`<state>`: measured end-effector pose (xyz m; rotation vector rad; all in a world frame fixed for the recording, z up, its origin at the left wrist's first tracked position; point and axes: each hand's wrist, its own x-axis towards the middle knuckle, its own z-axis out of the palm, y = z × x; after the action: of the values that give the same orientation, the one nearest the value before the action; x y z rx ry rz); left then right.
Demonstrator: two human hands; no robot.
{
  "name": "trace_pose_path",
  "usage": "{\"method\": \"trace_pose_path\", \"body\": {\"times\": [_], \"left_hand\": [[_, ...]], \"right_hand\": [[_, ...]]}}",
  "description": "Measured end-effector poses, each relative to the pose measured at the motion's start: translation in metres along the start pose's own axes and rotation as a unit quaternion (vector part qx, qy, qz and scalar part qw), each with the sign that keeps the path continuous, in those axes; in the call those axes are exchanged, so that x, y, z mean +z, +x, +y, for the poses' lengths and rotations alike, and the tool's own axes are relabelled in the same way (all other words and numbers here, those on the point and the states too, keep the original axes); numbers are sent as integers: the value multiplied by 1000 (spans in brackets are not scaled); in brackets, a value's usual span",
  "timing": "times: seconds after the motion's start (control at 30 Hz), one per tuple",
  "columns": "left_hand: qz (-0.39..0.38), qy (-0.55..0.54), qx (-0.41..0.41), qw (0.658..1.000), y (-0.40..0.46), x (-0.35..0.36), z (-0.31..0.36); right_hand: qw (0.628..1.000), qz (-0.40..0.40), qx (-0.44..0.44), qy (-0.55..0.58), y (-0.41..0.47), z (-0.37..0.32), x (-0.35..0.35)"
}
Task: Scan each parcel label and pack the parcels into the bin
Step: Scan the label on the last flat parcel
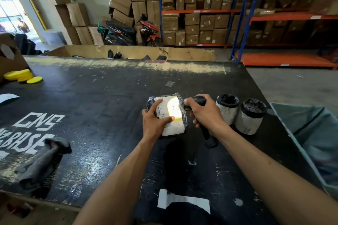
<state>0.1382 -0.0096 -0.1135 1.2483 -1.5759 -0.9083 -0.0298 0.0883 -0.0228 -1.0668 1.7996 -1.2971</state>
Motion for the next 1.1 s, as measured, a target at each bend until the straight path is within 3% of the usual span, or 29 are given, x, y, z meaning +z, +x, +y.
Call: {"method": "trace_pose_path", "body": {"times": [0.53,0.83,1.1], "left_hand": [[1,9,15,1000,-8,16,9],[23,-54,-10,998,-15,29,2],[-13,-140,4,990,-20,46,14]], "right_hand": [[999,22,27,7,3,25,-17],[984,36,130,-119,-15,100,-33],[959,64,187,-203,-18,138,-47]]}}
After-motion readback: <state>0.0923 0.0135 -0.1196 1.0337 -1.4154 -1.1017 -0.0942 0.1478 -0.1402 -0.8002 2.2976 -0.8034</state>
